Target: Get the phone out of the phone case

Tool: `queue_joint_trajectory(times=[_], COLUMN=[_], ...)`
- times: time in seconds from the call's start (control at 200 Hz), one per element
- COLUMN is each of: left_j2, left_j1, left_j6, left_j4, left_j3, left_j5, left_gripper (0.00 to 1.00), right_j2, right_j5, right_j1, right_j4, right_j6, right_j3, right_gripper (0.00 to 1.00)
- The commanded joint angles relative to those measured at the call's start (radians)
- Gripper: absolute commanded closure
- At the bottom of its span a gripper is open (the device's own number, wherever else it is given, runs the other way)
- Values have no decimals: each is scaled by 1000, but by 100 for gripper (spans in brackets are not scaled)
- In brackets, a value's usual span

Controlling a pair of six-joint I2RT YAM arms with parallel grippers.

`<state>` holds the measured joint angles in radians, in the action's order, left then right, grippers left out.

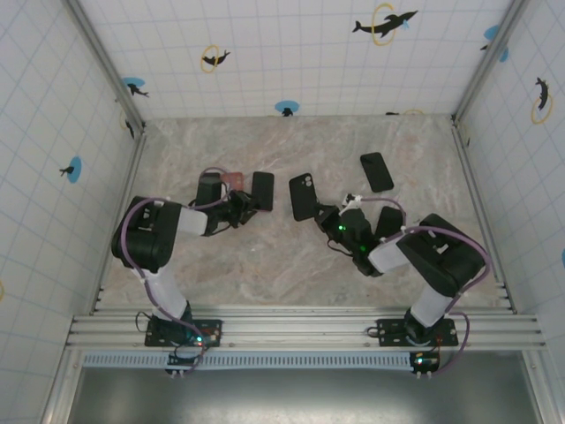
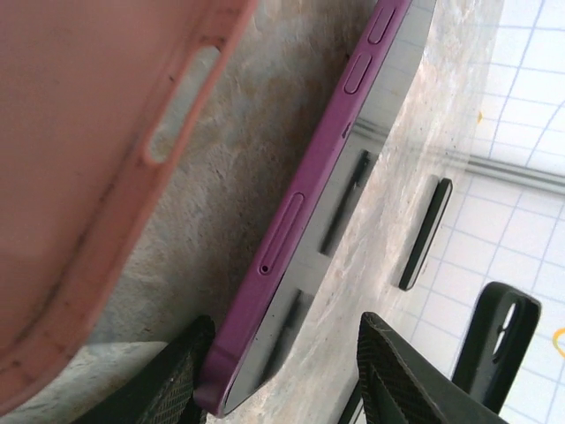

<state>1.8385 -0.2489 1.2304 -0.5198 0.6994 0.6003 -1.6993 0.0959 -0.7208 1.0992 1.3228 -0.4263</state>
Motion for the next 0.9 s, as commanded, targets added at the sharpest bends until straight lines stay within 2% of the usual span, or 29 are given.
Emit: queue_joint_trajectory(times=[0.0, 0.245, 0.46, 0.896], left_j2=[-28, -51, -83, -198], left_j1=[13, 17, 24, 27], left_j6=[-34, -51, -79, -132], left_j4=[63, 75, 119, 219], left_j3=[-20, -39, -40, -10], left_j5=[-31, -26, -24, -28], left_gripper=[52, 49, 47, 39], right_j2=[-27, -92, -161, -335], right_j5=[5, 13, 76, 135], right_j1=[-8, -13, -17, -22], right_j4=[17, 44, 51, -58], right_j6=[-13, -23, -41, -43], right_j3=[-23, -58, -115, -312], right_gripper=[100, 100, 100, 100])
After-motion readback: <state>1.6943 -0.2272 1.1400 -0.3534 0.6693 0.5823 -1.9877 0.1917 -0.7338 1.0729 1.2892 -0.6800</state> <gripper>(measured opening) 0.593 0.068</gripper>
